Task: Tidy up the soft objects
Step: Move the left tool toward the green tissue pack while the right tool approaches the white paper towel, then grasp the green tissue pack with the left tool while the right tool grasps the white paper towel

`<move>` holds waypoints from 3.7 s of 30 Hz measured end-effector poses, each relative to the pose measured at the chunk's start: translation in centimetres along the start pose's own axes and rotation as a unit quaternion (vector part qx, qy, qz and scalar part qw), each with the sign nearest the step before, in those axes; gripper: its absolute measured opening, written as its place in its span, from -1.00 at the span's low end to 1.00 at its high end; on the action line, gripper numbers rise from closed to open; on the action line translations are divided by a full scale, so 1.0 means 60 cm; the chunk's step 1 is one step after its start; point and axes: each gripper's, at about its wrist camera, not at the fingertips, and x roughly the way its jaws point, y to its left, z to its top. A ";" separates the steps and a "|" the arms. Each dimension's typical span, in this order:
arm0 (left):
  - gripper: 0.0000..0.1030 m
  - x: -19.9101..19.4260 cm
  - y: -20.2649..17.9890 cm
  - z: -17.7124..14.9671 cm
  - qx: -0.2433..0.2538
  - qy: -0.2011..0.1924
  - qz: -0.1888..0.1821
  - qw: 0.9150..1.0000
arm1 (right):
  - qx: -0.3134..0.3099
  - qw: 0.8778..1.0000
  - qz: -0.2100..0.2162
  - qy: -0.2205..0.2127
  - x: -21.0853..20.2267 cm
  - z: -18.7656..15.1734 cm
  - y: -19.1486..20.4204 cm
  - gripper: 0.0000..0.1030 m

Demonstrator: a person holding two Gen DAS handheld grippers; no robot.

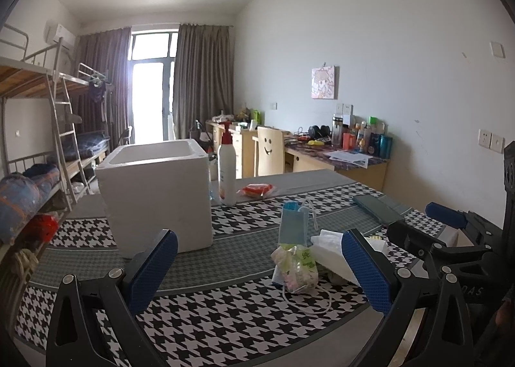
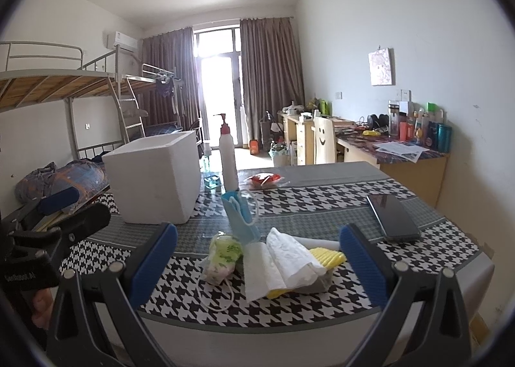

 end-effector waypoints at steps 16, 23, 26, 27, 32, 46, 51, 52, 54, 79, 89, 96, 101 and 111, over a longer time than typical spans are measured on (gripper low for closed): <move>0.98 0.065 0.002 -0.011 0.001 0.060 -0.017 0.998 | 0.010 0.999 -0.014 0.044 0.044 -0.006 -0.025 0.99; 0.98 0.092 0.001 -0.019 -0.005 0.086 -0.029 0.996 | 0.012 0.998 -0.017 0.064 0.065 -0.013 -0.036 0.99; 0.98 0.101 -0.004 -0.021 0.001 0.092 -0.033 0.995 | 0.011 0.997 -0.018 0.070 0.070 -0.014 -0.038 0.99; 0.98 0.106 -0.006 -0.022 0.002 0.096 -0.035 0.995 | 0.011 0.997 -0.019 0.071 0.072 -0.014 -0.040 0.99; 0.98 0.132 -0.013 -0.030 0.004 0.118 -0.030 0.993 | 0.014 0.996 -0.015 0.087 0.079 -0.016 -0.044 0.99; 0.98 0.174 -0.028 -0.046 0.012 0.154 -0.038 0.987 | 0.016 0.994 -0.032 0.106 0.096 -0.033 -0.073 0.99; 0.88 0.184 -0.038 -0.052 0.023 0.165 -0.041 0.985 | 0.020 0.993 -0.036 0.112 0.103 -0.038 -0.081 0.98; 0.82 0.186 -0.040 -0.053 0.027 0.168 -0.043 0.985 | 0.019 0.993 -0.035 0.112 0.103 -0.038 -0.082 0.98; 0.76 0.194 -0.044 -0.056 0.030 0.175 -0.045 0.983 | 0.019 0.993 -0.036 0.111 0.102 -0.037 -0.084 0.98; -0.11 0.258 -0.070 -0.079 0.028 0.240 -0.068 0.968 | 0.017 0.987 0.013 0.161 0.138 -0.055 -0.093 -0.07; -0.29 0.245 -0.071 -0.077 0.022 0.236 -0.079 0.968 | 0.024 0.988 0.010 0.153 0.124 -0.049 -0.098 -0.58; -0.38 0.221 -0.061 -0.066 0.020 0.217 -0.090 0.972 | 0.029 0.991 0.004 0.130 0.101 -0.027 -0.103 -0.81; -0.39 0.207 -0.055 -0.062 0.019 0.206 -0.093 0.974 | 0.029 0.991 0.007 0.130 0.100 -0.026 -0.097 -0.84; -0.39 0.161 -0.041 -0.040 0.021 0.166 -0.091 0.982 | 0.037 0.994 0.010 0.106 0.084 0.001 -0.091 -0.84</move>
